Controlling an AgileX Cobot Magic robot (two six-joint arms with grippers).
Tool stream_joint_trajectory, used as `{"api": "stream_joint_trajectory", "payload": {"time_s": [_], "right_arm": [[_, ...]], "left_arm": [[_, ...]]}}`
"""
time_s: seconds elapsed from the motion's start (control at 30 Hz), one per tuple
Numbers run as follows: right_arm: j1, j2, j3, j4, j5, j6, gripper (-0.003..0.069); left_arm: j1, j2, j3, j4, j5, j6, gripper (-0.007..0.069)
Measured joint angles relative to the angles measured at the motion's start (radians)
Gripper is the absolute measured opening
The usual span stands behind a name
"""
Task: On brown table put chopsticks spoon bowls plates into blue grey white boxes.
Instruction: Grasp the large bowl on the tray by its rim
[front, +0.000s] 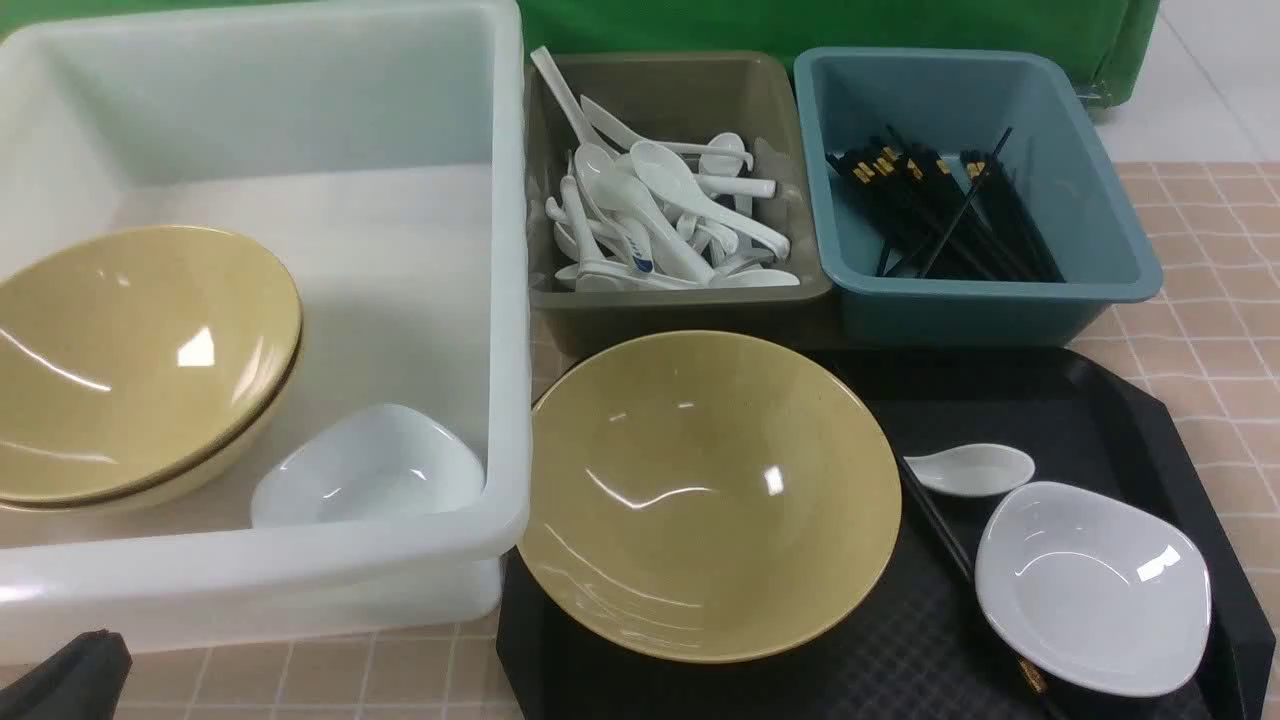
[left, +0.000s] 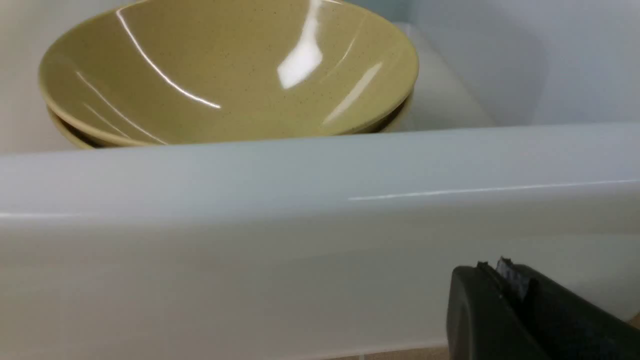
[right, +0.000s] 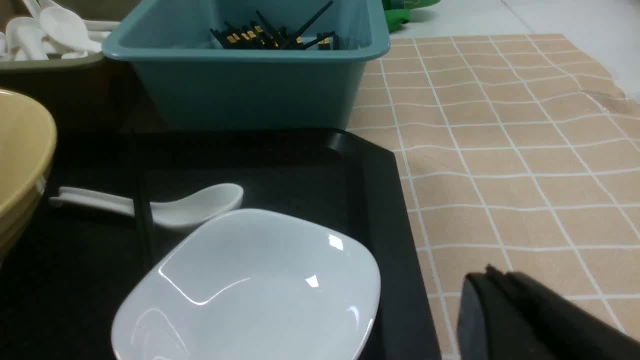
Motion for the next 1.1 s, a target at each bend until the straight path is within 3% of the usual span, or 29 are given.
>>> {"api": "stream_joint_trajectory", "payload": {"time_s": [1.1], "right_arm": [[0.000, 0.000, 0.000, 0.000, 0.000, 0.001, 0.0078]], "left_arm": [[0.000, 0.000, 0.002, -0.010, -0.023, 0.033, 0.0005]]}}
